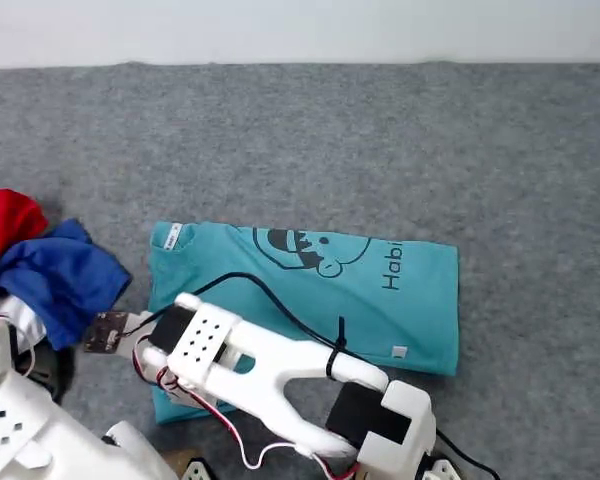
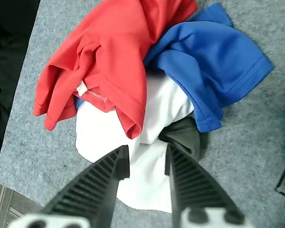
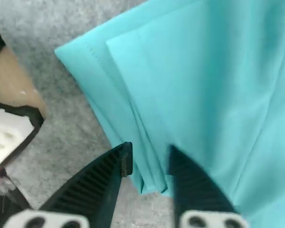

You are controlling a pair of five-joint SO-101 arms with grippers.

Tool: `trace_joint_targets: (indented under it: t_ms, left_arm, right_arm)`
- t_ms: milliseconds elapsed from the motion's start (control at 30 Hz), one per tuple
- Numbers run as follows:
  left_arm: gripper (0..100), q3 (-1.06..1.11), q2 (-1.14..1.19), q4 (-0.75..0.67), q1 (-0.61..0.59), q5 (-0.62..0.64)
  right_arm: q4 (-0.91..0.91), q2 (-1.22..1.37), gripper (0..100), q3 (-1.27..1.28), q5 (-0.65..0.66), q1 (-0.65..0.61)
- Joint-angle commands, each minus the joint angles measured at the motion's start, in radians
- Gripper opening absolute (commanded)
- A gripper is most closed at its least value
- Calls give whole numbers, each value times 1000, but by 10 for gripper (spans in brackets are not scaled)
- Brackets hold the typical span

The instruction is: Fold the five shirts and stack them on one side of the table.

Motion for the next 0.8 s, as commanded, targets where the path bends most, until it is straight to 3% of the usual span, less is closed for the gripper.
trace_joint_targets:
  t_ms: [0,333,567,767]
  left_arm:
    - [137,-10,-14,8,-2,-8]
    - [137,-10,-17,8,-3,-8]
    - [137,-10,-17,8,-3,-8]
    - [137,-10,-17,8,-3,-8]
  right_arm:
    - [18,-5,253,-34,-2,-31]
    - [-28,180,247,-60,-2,-54]
    - [-39,297,10,-141,-9,-27]
    - [-10,308,10,-219,-5,35]
